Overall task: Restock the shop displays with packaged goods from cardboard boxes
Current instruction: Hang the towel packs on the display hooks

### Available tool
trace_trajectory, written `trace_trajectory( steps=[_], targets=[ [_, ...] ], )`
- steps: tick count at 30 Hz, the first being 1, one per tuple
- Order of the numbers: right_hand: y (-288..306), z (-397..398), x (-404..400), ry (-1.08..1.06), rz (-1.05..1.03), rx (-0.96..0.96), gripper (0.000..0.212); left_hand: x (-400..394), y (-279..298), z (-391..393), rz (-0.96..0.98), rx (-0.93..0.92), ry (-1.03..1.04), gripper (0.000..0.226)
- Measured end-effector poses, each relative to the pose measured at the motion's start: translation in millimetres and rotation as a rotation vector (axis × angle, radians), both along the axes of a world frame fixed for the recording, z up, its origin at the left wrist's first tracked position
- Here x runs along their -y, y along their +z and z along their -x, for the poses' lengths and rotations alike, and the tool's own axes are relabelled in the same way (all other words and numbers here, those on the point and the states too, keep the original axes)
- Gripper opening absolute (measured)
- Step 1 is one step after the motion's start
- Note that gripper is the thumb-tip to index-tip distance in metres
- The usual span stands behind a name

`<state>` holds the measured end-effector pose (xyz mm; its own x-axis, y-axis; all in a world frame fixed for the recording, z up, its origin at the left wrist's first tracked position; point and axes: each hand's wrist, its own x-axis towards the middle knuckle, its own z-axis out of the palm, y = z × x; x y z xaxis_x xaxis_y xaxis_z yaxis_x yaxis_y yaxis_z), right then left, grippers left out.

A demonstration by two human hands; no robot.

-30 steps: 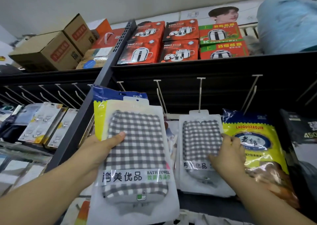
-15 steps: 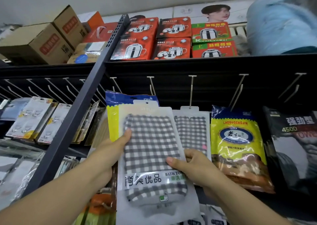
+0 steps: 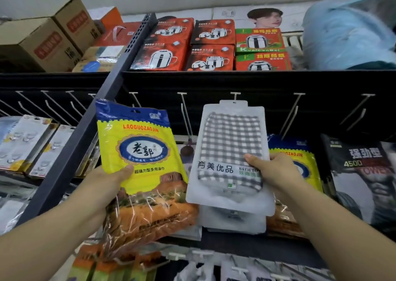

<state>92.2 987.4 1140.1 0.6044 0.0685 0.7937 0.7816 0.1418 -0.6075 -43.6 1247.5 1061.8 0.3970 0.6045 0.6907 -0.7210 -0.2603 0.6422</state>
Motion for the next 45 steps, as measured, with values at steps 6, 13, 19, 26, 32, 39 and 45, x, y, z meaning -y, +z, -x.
trace_trajectory(
  steps=[6, 13, 19, 26, 32, 39, 45],
  targets=[
    [9.2, -3.0, -5.3, -0.074, 0.008, 0.032, 0.023, -6.2, 1.7, 0.8, 0.015, 0.002, 0.007, 0.004],
    [1.6, -1.4, -1.4, -0.056, -0.018, 0.026, 0.020, -2.7, 1.8, 6.2, 0.012, 0.018, 0.021, 0.008],
    [-3.0, -2.4, 1.3, -0.009, -0.025, -0.036, 0.018, -3.0, 0.7, 8.8, 0.011, 0.011, 0.021, 0.007],
    [-2.4, -3.8, 1.2, 0.011, -0.010, -0.054, 0.017, -3.6, -0.6, 9.6, 0.041, -0.021, 0.028, 0.001],
    [-5.6, -36.6, -6.3, -0.117, 0.038, -0.111, 0.025, -1.0, -2.5, 13.2, 0.046, -0.012, 0.018, 0.010],
    [-3.8, -78.2, -20.2, -0.315, 0.142, -0.123, 0.042, -7.1, -4.4, 16.9, 0.048, 0.013, 0.046, 0.008],
    [-4.8, -100.0, -31.3, -0.401, 0.249, -0.165, 0.051, -16.4, -10.8, 20.4, 0.021, 0.001, 0.041, 0.009]
  ],
)
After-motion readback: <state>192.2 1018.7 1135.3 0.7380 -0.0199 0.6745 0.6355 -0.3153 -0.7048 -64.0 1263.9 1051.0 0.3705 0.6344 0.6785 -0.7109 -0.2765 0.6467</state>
